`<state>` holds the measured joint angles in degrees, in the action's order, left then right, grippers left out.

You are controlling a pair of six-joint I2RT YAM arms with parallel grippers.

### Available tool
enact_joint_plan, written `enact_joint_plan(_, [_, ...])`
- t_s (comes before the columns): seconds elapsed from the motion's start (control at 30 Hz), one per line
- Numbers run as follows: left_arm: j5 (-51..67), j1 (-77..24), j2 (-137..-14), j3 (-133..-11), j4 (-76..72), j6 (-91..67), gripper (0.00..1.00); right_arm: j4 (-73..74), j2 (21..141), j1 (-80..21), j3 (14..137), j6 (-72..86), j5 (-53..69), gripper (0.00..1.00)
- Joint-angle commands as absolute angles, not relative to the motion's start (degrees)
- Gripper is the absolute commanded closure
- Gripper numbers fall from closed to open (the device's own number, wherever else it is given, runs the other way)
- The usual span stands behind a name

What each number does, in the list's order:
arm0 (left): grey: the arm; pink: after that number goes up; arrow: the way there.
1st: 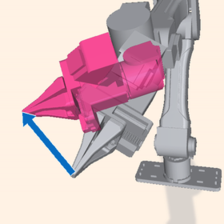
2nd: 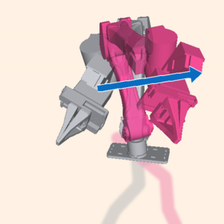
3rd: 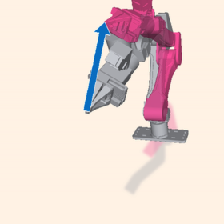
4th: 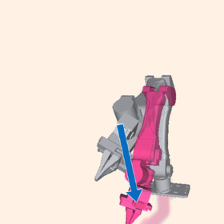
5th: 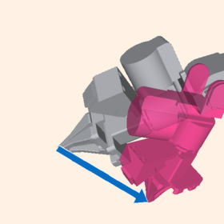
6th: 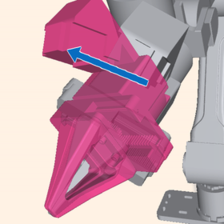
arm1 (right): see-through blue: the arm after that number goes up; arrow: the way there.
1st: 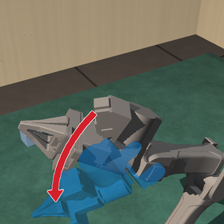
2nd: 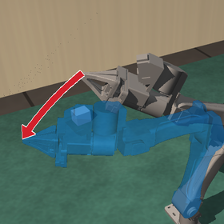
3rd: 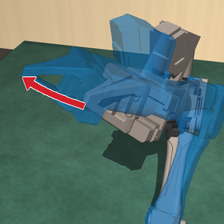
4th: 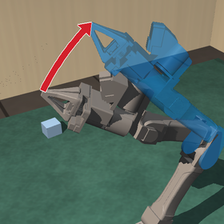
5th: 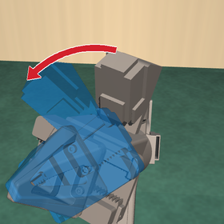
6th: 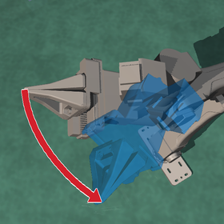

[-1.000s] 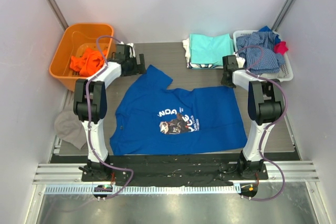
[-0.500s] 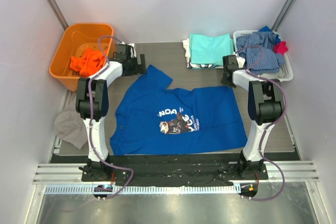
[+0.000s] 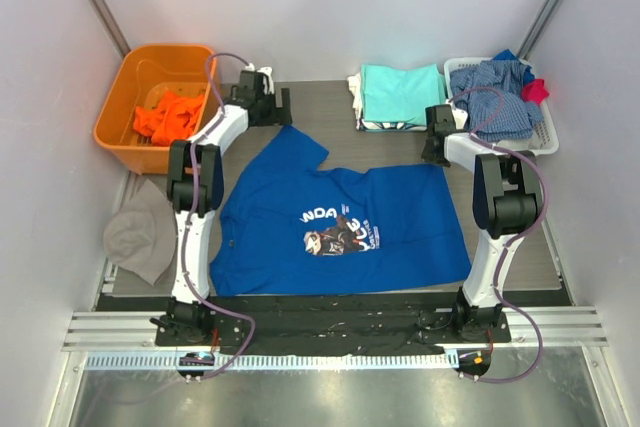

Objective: Fold and stack the t-shirts
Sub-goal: Fold the tshirt

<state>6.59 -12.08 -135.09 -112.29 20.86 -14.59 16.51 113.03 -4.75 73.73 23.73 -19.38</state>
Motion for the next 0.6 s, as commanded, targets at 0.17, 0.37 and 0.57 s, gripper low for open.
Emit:
enact_joint_plan(0.17, [8.7,-14.94,-140.36,-119.53,23.11,-11.78,0.08,18.72,111.8,-4.48,73.56,23.55,-17.31,0.99])
enact_joint_plan(0.37, [9.14,-15.03,-140.71,-118.92,24.43,-11.6,0.22,18.81,111.36,-4.48,73.65,23.73,-17.14,0.99])
enact_joint_plan(0.57, [8.35,-15.03,-141.33,-119.0,24.96,-11.42,0.35,18.81,111.53,-4.48,73.56,23.82,-17.23,0.99])
